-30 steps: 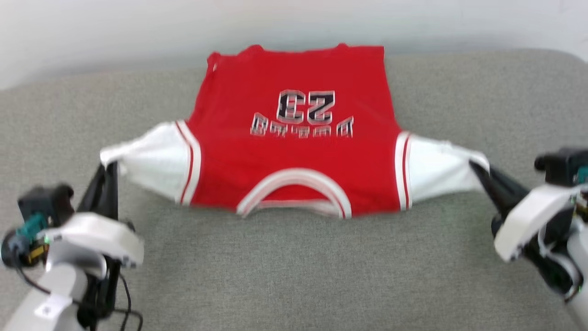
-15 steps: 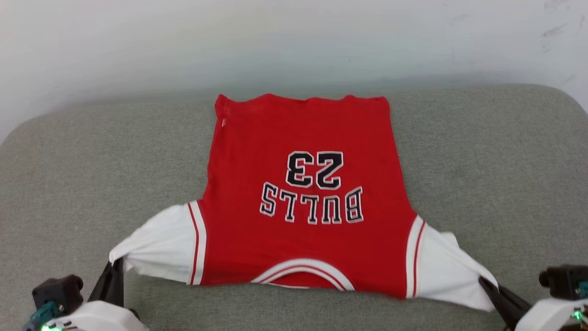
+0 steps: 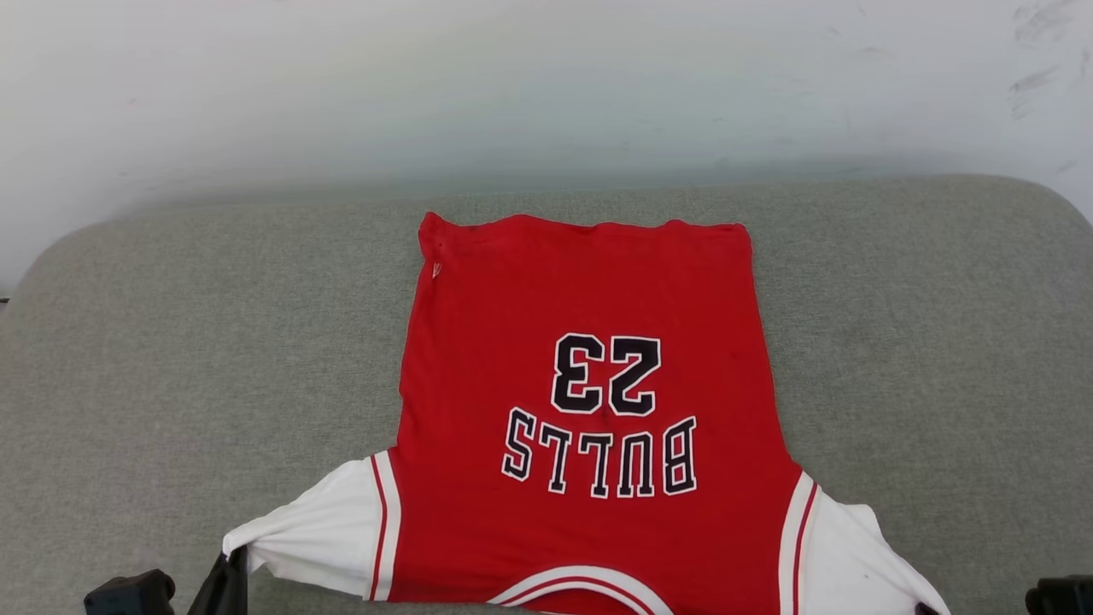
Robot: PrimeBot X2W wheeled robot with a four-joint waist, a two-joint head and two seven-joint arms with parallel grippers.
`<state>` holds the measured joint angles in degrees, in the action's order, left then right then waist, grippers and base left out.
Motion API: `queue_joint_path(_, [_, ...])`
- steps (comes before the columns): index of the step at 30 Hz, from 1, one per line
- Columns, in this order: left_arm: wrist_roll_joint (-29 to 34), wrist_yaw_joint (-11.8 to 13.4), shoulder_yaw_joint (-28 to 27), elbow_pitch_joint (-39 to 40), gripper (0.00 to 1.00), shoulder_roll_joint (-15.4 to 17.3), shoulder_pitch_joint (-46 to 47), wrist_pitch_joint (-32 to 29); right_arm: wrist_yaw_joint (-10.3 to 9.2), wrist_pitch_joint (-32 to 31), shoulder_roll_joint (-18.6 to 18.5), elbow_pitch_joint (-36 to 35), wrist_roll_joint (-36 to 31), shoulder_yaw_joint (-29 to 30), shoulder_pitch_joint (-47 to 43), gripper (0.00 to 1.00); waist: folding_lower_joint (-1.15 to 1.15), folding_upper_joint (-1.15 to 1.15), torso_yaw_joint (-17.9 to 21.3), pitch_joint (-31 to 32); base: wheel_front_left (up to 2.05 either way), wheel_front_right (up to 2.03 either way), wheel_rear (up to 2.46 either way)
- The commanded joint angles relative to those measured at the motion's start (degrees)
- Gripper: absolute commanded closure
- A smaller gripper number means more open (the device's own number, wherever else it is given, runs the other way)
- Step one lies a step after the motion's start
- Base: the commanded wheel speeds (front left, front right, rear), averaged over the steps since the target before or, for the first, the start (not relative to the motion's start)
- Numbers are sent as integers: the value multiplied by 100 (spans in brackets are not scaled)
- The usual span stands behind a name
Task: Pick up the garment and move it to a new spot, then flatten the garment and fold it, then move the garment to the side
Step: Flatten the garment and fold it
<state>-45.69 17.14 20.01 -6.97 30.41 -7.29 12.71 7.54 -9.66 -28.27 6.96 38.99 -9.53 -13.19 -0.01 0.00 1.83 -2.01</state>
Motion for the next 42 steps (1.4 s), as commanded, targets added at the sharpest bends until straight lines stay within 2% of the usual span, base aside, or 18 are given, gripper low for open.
queue_joint_path(1, [8,-23,16,-11,100,6,55,-22,-10,-25,37,-68,-81,59,-31,100,1,0,0,4,0,0,0])
queue_joint_path(3, [50,-49,75,-19,100,-5,139,-30,-10,-96,94,-162,-143,120,24,100,1,0,0,2,0,0,0])
queue_joint_path(4, [62,-69,99,-28,100,-18,176,-37,-9,-137,109,-227,-175,143,61,84,1,0,1,0,0,0,0])
queue_joint_path(5, [80,-84,127,-35,100,-31,212,-42,-9,-168,114,-280,-229,171,106,54,1,0,1,-3,0,0,0])
queue_joint_path(6, [105,-93,158,-43,100,-56,240,-45,-9,-194,107,-341,-289,179,147,0,1,0,2,-5,0,0,0])
queue_joint_path(15, [263,-176,387,-38,100,-286,569,26,-8,-297,-10,-1019,-478,587,785,0,1,0,-123,-208,0,0,0])
queue_joint_path(20, [401,-173,435,110,100,-321,838,72,-8,-454,-189,-1252,-503,986,1684,0,1,0,-281,-538,0,0,0])
queue_joint_path(25, [580,-151,477,349,100,-355,1199,90,-8,-879,-496,-1303,-482,1050,2874,0,1,0,-479,-1072,0,0,0])
queue_joint_path(29, [704,-128,515,499,100,-422,1473,112,-8,-1447,-796,-1012,-441,762,3946,0,1,0,-627,-1489,0,0,0])
queue_joint_path(30, [704,-128,515,499,100,-422,1473,112,-8,-1447,-796,-1012,-441,762,3946,0,1,0,-627,-1489,0,0,0])
queue_joint_path(36, [884,-143,573,655,100,-526,1824,153,-8,-2888,-1095,-253,-208,56,5439,0,1,0,-831,-2049,0,0,0])
queue_joint_path(42, [1038,-156,625,757,100,-682,2111,191,-8,-4248,-1020,558,-84,-511,6598,0,1,0,-1009,-2530,0,0,0])
